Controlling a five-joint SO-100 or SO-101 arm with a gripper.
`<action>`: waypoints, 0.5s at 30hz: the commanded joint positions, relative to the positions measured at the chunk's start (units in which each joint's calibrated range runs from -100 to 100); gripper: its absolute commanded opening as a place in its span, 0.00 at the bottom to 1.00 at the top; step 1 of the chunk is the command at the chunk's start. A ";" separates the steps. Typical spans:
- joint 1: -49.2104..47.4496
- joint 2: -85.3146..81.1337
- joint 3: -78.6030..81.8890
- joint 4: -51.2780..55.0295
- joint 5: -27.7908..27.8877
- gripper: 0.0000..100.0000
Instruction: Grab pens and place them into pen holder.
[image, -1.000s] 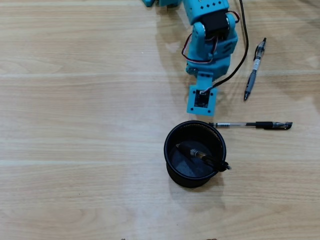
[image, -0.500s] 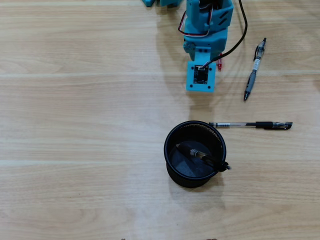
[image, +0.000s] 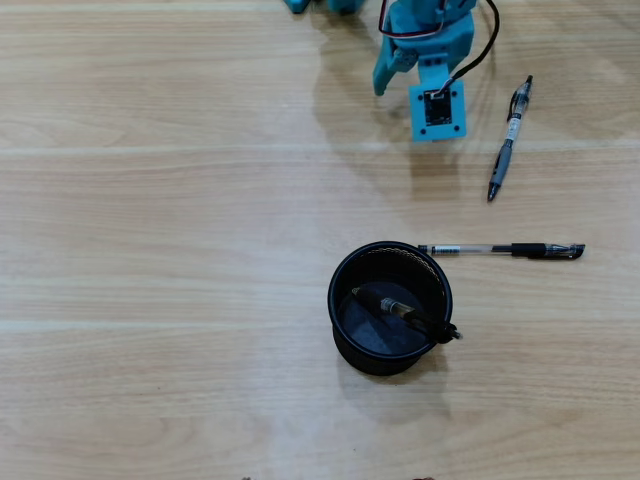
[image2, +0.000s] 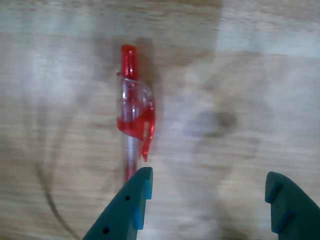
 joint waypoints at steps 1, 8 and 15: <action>-2.75 -2.73 -0.94 -0.69 -3.60 0.25; -7.11 -2.05 -1.58 -0.43 -7.57 0.25; -9.12 -1.88 0.42 -0.61 -9.40 0.25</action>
